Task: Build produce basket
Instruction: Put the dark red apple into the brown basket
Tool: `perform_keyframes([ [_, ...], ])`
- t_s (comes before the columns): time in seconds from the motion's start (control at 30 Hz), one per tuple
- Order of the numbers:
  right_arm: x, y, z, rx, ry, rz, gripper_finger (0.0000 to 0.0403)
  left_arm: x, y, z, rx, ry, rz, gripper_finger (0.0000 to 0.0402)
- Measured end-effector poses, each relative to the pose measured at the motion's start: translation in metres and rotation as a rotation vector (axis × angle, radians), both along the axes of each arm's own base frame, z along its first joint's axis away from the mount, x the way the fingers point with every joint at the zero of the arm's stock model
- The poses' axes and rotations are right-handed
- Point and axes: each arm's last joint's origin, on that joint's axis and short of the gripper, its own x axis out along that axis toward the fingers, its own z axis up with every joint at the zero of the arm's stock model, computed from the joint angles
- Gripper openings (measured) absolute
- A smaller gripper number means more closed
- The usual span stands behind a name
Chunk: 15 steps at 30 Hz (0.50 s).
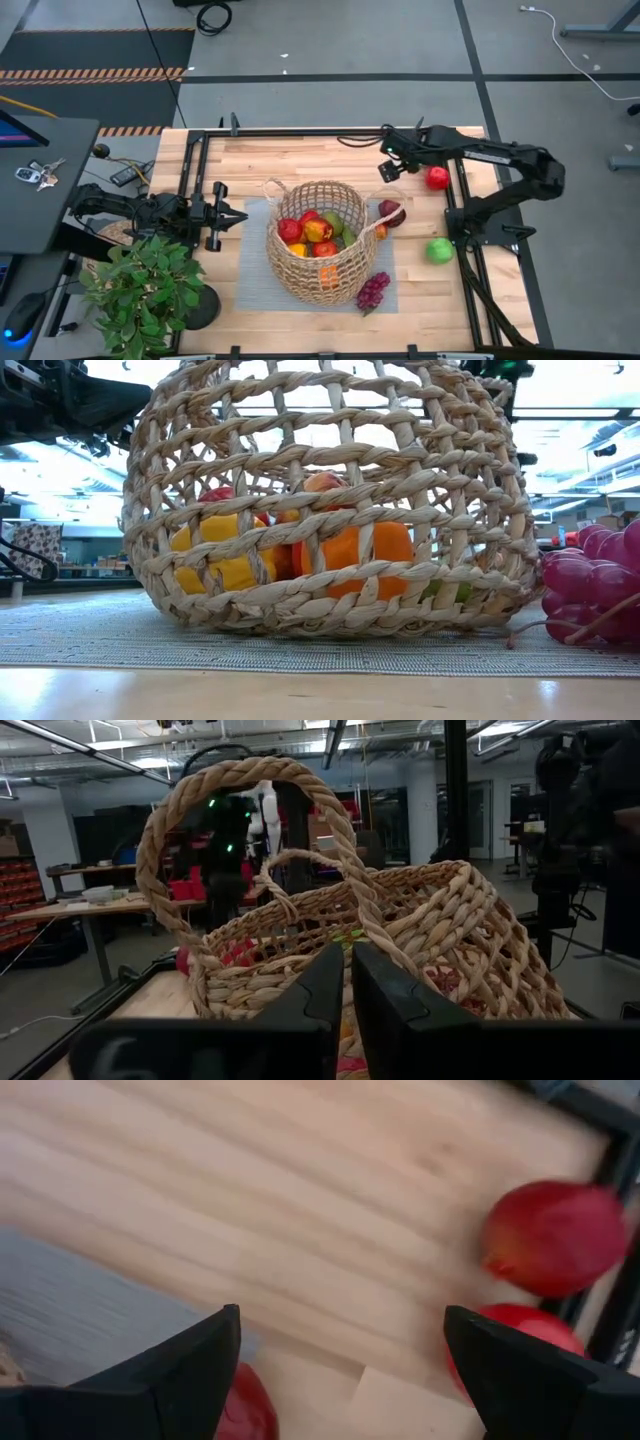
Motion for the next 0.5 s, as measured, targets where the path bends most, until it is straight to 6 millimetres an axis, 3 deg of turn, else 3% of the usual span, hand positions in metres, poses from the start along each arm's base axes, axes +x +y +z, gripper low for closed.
perform_keyframes([
  [0.13,0.017,-0.008,-0.022,0.112,0.036,0.043,0.0352,0.0,0.0,0.0,0.0,0.0,0.0,0.003],
  [0.3,0.038,0.0,-0.047,0.273,0.062,0.141,0.0352,0.0,0.0,0.0,0.0,0.0,0.0,0.0025],
  [0.5,0.045,0.012,-0.057,0.378,0.119,0.139,0.0358,0.0,0.0,0.0,0.0,0.0,0.0,0.0031],
])
